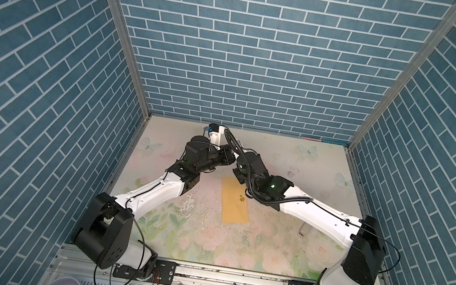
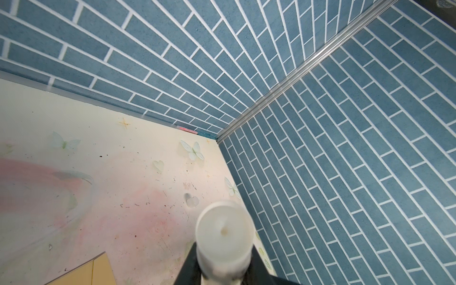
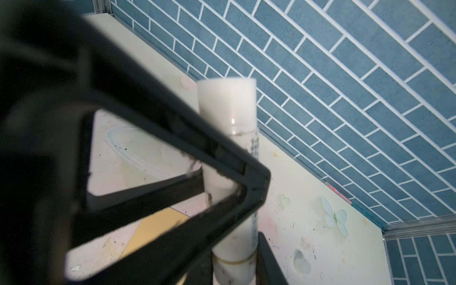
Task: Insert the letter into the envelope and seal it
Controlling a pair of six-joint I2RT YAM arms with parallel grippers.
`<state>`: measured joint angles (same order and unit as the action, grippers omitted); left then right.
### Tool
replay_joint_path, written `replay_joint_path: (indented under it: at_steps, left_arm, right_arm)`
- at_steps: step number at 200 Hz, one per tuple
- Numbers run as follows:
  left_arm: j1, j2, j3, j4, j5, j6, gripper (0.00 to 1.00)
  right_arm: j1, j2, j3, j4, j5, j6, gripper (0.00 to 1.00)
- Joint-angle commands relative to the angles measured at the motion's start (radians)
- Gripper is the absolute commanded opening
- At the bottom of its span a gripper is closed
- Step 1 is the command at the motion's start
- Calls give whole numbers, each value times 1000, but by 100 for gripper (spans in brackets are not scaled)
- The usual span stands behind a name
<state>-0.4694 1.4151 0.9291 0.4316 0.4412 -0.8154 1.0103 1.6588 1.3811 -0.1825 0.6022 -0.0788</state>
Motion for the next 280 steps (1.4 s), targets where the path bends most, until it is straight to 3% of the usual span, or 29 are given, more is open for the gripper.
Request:
replay_joint_path:
  at_steps: [1, 50, 105, 164, 208, 280]
  left_arm:
    - [-12, -28, 25, 7, 65, 23, 0]
    - [-12, -68, 54, -118, 55, 171, 0]
    - [-15, -137, 74, -306, -4, 477, 0]
    - [-59, -194, 51, -384, -102, 789, 0]
    - [-125, -236, -22, -314, -185, 997, 0]
    - [-168, -250, -67, -274, -200, 1106, 0]
  right_arm:
    - [-47, -61, -10, 2, -79, 19, 32]
    - [-159, -249, -151, 43, -471, 105, 57]
    - [-283, -404, -241, 62, -806, 166, 65]
    - [-302, -381, -177, 12, -980, 192, 66]
    - [-302, -360, -142, 6, -1037, 202, 67]
    - [-302, -335, -101, 6, -1062, 211, 67]
